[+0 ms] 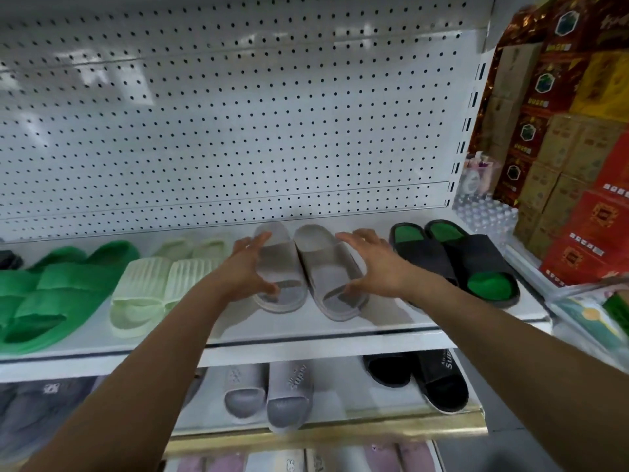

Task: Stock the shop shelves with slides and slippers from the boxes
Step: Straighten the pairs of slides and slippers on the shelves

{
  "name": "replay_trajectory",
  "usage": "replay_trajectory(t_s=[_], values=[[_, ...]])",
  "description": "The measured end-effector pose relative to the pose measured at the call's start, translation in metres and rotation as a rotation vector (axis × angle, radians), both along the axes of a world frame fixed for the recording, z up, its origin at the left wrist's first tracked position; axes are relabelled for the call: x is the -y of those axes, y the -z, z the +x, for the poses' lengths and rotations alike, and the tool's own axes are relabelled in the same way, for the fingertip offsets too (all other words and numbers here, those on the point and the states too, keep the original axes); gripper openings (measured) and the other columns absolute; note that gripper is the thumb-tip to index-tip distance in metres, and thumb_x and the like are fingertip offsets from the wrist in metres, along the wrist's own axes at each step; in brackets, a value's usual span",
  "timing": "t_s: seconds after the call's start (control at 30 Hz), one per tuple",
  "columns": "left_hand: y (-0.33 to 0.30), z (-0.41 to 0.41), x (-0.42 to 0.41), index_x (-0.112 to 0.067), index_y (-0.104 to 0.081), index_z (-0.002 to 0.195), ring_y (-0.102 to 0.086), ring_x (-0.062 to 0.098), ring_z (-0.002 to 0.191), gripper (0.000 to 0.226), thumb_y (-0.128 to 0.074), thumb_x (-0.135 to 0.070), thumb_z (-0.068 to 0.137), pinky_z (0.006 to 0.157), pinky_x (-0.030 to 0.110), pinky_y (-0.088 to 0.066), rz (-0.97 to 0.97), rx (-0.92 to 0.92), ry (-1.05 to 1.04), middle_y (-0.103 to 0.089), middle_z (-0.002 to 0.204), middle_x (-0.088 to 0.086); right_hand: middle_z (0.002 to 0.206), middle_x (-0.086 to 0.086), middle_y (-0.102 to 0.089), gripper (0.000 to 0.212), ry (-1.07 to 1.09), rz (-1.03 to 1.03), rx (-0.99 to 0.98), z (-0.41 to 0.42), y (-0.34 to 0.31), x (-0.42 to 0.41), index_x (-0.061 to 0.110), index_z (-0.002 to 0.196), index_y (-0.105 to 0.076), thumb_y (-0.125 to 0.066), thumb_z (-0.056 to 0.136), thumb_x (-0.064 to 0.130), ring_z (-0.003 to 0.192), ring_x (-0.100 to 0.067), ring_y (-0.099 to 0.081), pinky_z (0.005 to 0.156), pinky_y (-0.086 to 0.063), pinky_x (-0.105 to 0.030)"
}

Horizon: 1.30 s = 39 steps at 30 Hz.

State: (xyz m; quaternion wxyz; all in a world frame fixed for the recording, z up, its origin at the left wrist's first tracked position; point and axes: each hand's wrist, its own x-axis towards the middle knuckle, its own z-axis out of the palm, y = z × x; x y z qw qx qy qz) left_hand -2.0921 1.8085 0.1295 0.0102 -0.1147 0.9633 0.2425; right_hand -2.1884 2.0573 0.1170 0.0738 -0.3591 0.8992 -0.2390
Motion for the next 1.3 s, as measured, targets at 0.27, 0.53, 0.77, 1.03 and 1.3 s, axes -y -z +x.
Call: replay_trajectory(t_s=[0.27, 0.53, 0.77, 1.03, 1.3], values=[[0.002, -0.018, 0.023, -0.016, -0.027, 0.151, -0.041, 0.024, 0.131, 0.103, -0.086, -0.024, 0.067, 0.103, 0.024, -0.033, -0.109, 0.045, 0.123, -0.036, 0.147, 0.009, 0.15, 0.002, -0.025, 0.103, -0.01, 0.091, 0.111, -0.016, -0.002, 0.02, 0.03, 0.148, -0.026, -0.087, 0.065, 0.034, 0.131, -0.02, -0.035, 0.106, -0.035, -0.03], [0.003, -0.017, 0.037, -0.023, -0.037, 0.147, -0.051, 0.021, 0.117, 0.096, -0.087, -0.024, 0.065, 0.1, 0.038, -0.047, -0.069, -0.007, 0.281, -0.044, 0.14, 0.002, 0.138, 0.003, -0.036, 0.099, 0.102, -0.029, 0.039, -0.008, 0.008, 0.022, 0.029, 0.143, -0.037, -0.088, 0.059, 0.042, 0.117, -0.017, -0.046, 0.1, -0.042, -0.029], [0.009, -0.017, 0.041, -0.025, -0.036, 0.148, -0.048, 0.02, 0.12, 0.097, -0.087, -0.03, 0.066, 0.101, 0.038, -0.046, -0.087, -0.033, 0.329, -0.041, 0.145, -0.002, 0.138, 0.004, -0.037, 0.097, 0.103, -0.032, 0.052, -0.002, 0.011, 0.021, 0.034, 0.141, -0.038, -0.088, 0.059, 0.04, 0.118, -0.017, -0.045, 0.104, -0.043, -0.035], [0.011, -0.018, 0.04, -0.026, -0.031, 0.151, -0.046, 0.019, 0.122, 0.101, -0.086, -0.035, 0.067, 0.1, 0.032, -0.042, -0.122, -0.037, 0.377, -0.039, 0.146, -0.002, 0.14, 0.007, -0.036, 0.095, 0.13, -0.046, 0.119, 0.007, 0.005, 0.016, 0.034, 0.144, -0.038, -0.089, 0.064, 0.025, 0.106, -0.009, -0.046, 0.077, -0.038, -0.005], [0.012, -0.017, 0.033, -0.025, -0.027, 0.152, -0.04, 0.02, 0.131, 0.102, -0.085, -0.038, 0.068, 0.102, 0.029, -0.036, -0.15, -0.036, 0.402, -0.035, 0.152, 0.0, 0.144, 0.008, -0.038, 0.097, 0.174, -0.063, 0.134, 0.018, 0.002, 0.013, 0.036, 0.144, -0.036, -0.088, 0.064, 0.019, 0.107, -0.011, -0.047, 0.078, -0.037, -0.012]])
